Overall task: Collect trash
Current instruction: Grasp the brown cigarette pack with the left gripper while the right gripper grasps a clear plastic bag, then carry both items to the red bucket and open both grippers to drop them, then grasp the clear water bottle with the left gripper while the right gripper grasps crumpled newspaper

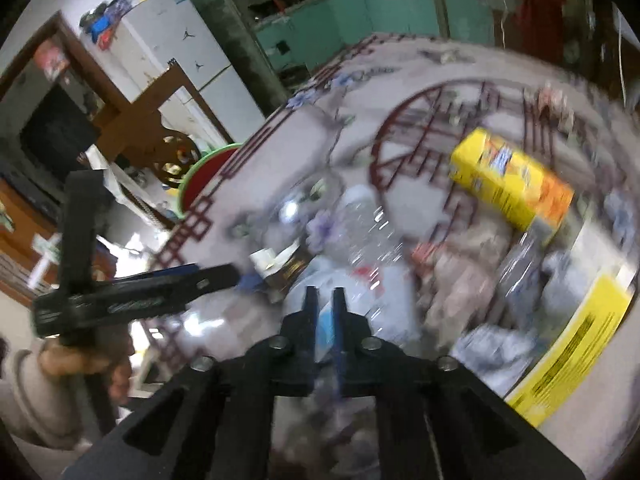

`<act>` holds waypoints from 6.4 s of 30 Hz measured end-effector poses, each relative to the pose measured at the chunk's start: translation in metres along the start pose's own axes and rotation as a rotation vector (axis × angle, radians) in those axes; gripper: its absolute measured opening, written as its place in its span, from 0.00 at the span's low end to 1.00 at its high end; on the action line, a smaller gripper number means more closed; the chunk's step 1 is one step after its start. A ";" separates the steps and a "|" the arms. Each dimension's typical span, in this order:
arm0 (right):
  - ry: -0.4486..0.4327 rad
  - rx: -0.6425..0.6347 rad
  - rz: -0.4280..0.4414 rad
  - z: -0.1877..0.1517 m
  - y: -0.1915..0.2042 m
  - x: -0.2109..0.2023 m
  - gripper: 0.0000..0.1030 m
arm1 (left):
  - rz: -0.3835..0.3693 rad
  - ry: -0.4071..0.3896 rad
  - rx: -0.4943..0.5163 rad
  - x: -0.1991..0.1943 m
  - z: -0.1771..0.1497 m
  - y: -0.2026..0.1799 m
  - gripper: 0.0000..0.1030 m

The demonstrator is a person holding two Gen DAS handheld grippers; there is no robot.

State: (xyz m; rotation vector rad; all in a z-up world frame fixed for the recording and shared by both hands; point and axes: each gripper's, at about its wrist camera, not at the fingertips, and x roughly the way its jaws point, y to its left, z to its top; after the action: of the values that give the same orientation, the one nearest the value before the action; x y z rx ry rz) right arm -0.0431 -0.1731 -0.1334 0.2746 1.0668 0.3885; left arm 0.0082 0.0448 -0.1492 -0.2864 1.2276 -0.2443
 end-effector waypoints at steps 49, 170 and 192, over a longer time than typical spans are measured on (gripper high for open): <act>-0.230 0.014 -0.074 0.010 0.013 -0.055 0.00 | -0.067 -0.070 0.075 -0.010 0.015 -0.044 0.15; 0.010 0.257 -0.271 0.016 -0.085 0.034 0.27 | -0.083 0.055 0.247 0.016 0.036 -0.086 0.68; -0.246 0.270 -0.268 0.023 -0.109 -0.066 0.12 | -0.146 0.199 0.103 0.080 0.008 -0.133 0.58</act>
State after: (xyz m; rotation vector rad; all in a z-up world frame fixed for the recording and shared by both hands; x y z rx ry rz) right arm -0.0318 -0.3008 -0.1139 0.4027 0.8973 -0.0318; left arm 0.0376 -0.1062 -0.1714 -0.2668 1.3870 -0.4696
